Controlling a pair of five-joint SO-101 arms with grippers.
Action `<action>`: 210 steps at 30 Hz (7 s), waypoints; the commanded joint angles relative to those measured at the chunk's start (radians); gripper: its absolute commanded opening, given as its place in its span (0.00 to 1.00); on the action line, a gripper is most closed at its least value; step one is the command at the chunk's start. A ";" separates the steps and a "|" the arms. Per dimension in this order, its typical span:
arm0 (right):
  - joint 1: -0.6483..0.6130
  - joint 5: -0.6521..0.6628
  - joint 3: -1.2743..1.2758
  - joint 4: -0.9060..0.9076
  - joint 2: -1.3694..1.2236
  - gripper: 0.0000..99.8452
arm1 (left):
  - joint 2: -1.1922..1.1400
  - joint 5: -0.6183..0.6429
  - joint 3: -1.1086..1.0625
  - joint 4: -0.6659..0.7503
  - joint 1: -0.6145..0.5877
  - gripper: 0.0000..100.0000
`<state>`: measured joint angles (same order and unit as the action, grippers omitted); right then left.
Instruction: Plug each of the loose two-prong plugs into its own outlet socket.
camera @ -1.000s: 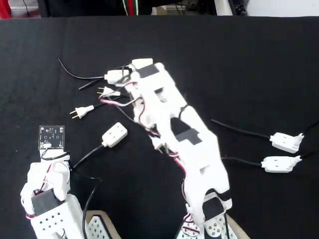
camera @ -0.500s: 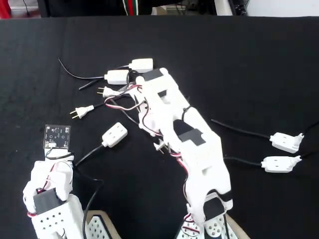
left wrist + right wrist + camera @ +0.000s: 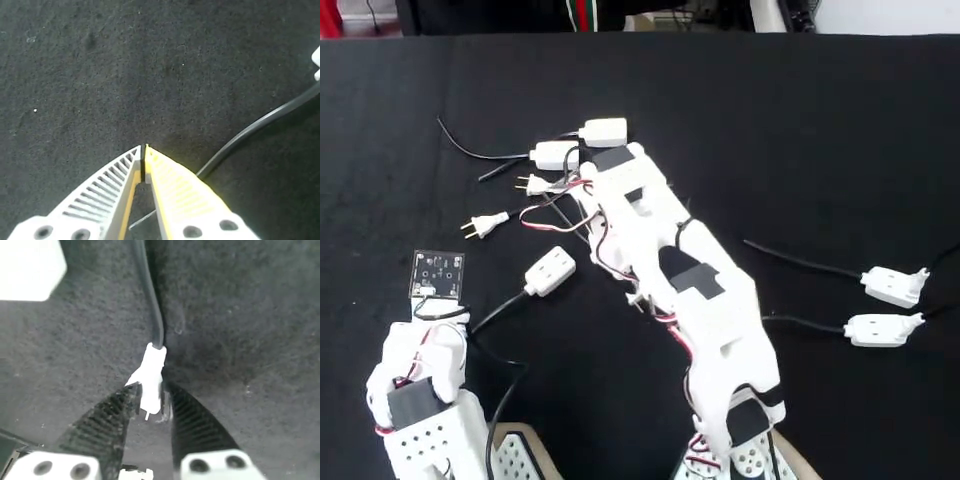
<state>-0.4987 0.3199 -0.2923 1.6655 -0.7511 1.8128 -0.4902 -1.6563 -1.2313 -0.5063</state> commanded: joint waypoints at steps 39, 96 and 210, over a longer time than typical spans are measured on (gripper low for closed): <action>-0.037 -0.184 -0.028 0.046 0.435 0.01 | 0.006 -0.005 0.004 0.014 0.015 0.03; -0.252 -0.658 1.736 -1.211 2.284 0.01 | 0.009 0.646 0.110 0.523 0.723 0.12; -0.206 -0.379 0.687 -0.841 0.679 0.01 | 0.009 0.035 0.001 0.055 -0.127 0.12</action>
<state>-0.6889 -0.0529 0.3874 0.8017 -0.0821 1.8128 -0.4488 -1.6579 -1.1776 -0.6260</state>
